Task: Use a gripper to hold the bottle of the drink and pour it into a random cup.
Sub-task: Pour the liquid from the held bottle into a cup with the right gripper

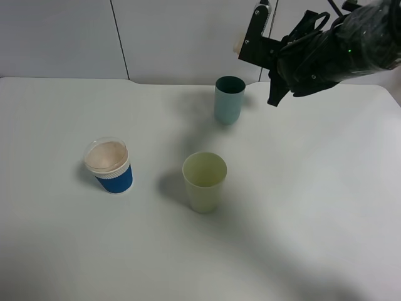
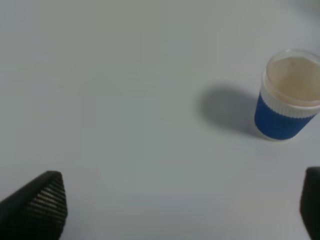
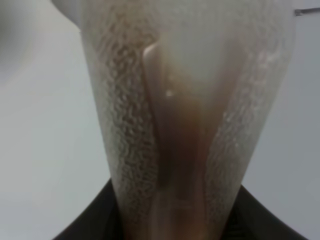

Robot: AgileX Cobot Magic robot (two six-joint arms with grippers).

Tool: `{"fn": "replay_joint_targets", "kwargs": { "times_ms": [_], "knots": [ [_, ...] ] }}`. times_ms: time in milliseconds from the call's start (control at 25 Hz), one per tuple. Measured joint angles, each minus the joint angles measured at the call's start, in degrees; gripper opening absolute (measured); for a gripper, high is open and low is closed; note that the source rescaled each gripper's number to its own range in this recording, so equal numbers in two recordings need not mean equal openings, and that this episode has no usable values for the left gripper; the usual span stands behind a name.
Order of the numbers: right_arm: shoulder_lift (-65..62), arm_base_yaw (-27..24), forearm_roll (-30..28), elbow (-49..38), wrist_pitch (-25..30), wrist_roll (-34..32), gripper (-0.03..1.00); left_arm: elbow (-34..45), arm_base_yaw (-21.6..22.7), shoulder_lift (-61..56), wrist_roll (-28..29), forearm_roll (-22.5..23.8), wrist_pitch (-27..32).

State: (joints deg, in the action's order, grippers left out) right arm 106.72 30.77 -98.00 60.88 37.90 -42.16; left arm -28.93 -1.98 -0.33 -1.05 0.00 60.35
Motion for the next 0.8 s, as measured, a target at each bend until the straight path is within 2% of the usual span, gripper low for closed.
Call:
{"fn": "replay_joint_targets", "kwargs": {
  "times_ms": [800],
  "knots": [
    [2.0, 2.2, 0.0, 0.0, 6.7, 0.2, 0.00, 0.0, 0.0, 0.0, 0.0, 0.3, 0.0]
  ]
}}
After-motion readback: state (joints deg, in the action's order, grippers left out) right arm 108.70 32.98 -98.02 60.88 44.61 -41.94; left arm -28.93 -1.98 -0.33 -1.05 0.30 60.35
